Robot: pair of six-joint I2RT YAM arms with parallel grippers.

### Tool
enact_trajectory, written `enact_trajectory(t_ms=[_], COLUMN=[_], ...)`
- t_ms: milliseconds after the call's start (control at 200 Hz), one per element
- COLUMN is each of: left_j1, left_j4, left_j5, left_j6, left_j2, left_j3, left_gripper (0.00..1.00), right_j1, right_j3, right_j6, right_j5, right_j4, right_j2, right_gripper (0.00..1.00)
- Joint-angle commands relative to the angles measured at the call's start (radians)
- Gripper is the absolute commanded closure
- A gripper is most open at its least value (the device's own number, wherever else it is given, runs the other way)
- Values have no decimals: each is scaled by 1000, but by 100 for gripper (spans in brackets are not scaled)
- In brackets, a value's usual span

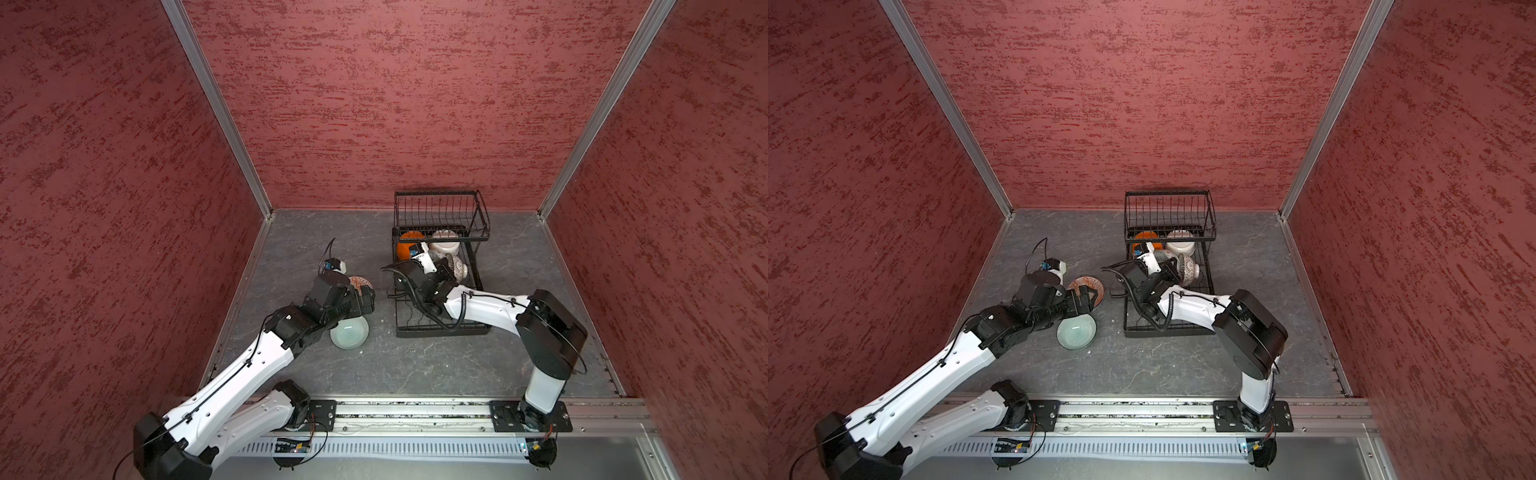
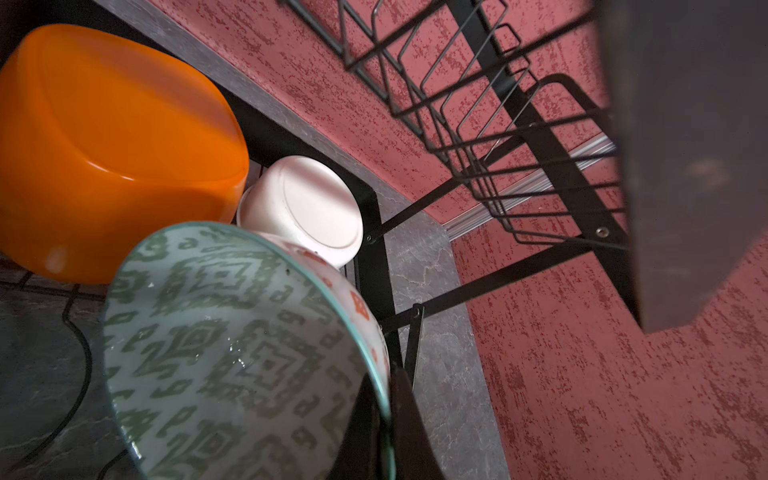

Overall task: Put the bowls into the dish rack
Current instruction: 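Lower the green-white bowl into the rack with the right gripper while the left draws back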

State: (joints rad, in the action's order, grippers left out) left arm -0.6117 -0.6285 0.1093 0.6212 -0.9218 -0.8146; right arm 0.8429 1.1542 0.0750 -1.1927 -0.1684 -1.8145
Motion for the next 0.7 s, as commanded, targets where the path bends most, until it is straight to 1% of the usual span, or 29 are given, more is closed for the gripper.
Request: enact_trajectory(t_ms=[0, 416, 696], left_j1=[6, 10, 11], left_j4=[-2, 0, 1], left_j5=[-3, -8, -12], left_j6=[6, 5, 6], left_j2=[12, 14, 12], left_j3=[12, 19, 21], left_gripper=[0, 0, 0], right_j1=[-23, -37, -44], right_j3=[0, -25, 7], right_j6=[30, 36, 16], right_j5=[-55, -82, -90], right_j4=[80, 107, 83], right_j2=[-20, -52, -99], right_gripper=[100, 100, 100])
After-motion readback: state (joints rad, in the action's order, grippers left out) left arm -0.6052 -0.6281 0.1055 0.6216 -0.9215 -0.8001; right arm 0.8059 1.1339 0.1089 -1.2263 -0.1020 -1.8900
